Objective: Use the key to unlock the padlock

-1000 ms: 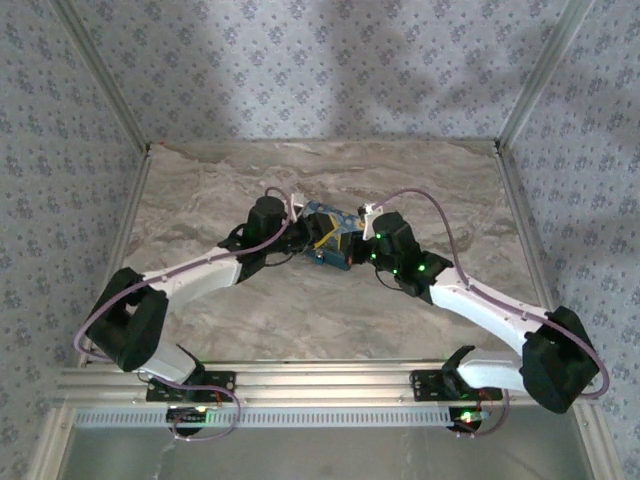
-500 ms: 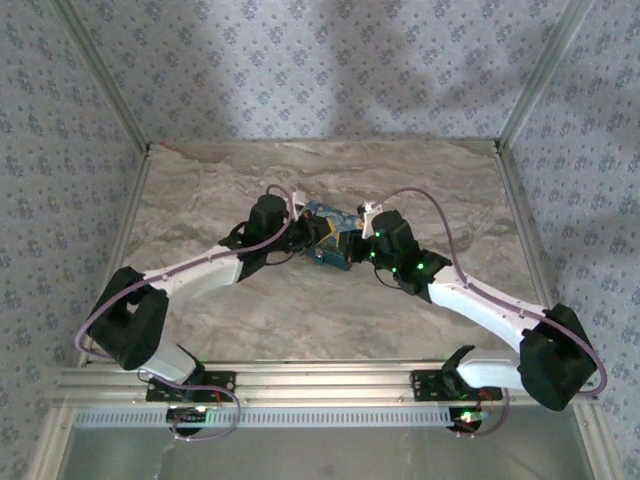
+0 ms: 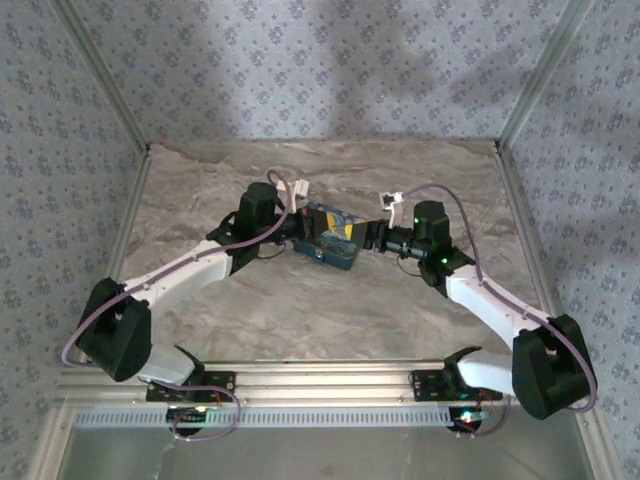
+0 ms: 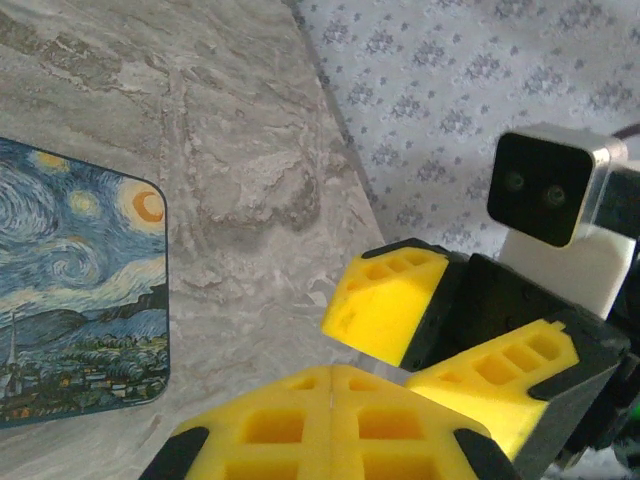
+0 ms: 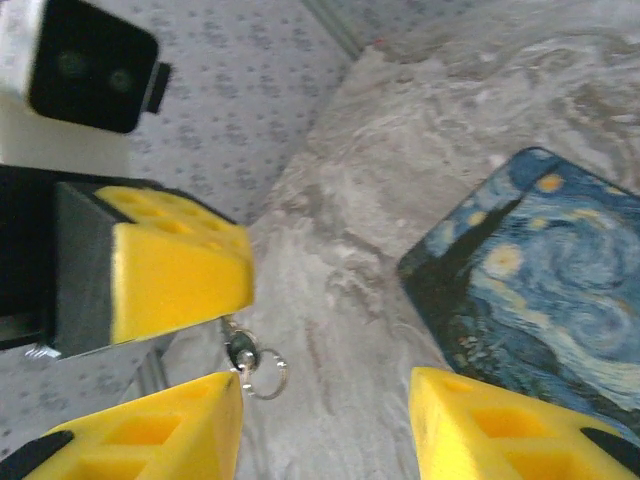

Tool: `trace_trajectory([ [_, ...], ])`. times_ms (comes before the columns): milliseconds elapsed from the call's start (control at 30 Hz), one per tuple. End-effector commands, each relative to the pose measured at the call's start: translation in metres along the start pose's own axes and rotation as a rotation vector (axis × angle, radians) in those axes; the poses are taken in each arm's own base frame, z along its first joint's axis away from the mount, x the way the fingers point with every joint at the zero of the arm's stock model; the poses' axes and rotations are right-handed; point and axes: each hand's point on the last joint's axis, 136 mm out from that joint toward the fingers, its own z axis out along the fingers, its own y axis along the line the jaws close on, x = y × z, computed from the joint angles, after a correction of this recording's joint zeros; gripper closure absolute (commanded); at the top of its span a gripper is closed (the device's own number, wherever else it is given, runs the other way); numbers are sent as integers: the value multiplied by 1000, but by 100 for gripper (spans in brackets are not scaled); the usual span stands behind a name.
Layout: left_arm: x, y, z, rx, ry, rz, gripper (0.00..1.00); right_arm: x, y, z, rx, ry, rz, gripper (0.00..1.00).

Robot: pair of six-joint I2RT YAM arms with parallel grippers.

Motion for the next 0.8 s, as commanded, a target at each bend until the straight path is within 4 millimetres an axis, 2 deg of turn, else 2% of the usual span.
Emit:
trace_trajectory([
  [0, 0, -24, -13, 70, 40, 107, 100, -1, 34, -3, -186, 23, -58, 52],
  [333, 1, -29, -14, 93, 56, 125, 100, 11, 44, 19, -248, 107, -42, 53],
  [767, -1, -25, -15, 76, 45, 112, 100, 20, 40, 23, -236, 142, -28, 72],
])
